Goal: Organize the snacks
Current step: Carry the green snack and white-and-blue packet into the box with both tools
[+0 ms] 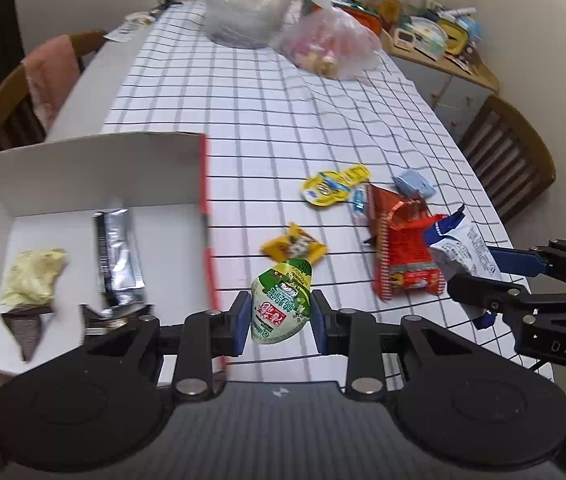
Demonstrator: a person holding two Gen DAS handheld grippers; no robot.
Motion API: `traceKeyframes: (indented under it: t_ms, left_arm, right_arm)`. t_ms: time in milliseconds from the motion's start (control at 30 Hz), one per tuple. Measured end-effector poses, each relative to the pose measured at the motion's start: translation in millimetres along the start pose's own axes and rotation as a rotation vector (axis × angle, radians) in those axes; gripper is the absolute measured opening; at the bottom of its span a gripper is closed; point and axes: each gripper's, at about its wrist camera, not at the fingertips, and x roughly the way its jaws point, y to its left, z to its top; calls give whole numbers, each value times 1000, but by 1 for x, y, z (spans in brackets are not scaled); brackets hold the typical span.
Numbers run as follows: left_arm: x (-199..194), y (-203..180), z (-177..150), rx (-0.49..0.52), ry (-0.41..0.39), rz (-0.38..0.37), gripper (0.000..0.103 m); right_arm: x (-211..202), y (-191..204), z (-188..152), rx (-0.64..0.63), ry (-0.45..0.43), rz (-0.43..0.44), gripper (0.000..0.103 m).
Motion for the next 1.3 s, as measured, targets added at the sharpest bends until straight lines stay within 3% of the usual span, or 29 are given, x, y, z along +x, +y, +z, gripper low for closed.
traceKeyframes:
  t_ms: [433,733,1300]
  left_arm:
    - [-41,81,-1,-53,-56,41,30]
    - [-49,132,-2,-86,-64,85,30]
    - [-15,200,7,-99,16,191,30]
  right_arm:
    - [28,88,29,-90,-3,53,46]
    - [65,133,47,-106,23,64,46]
    - [158,179,64,-145,128,34,46]
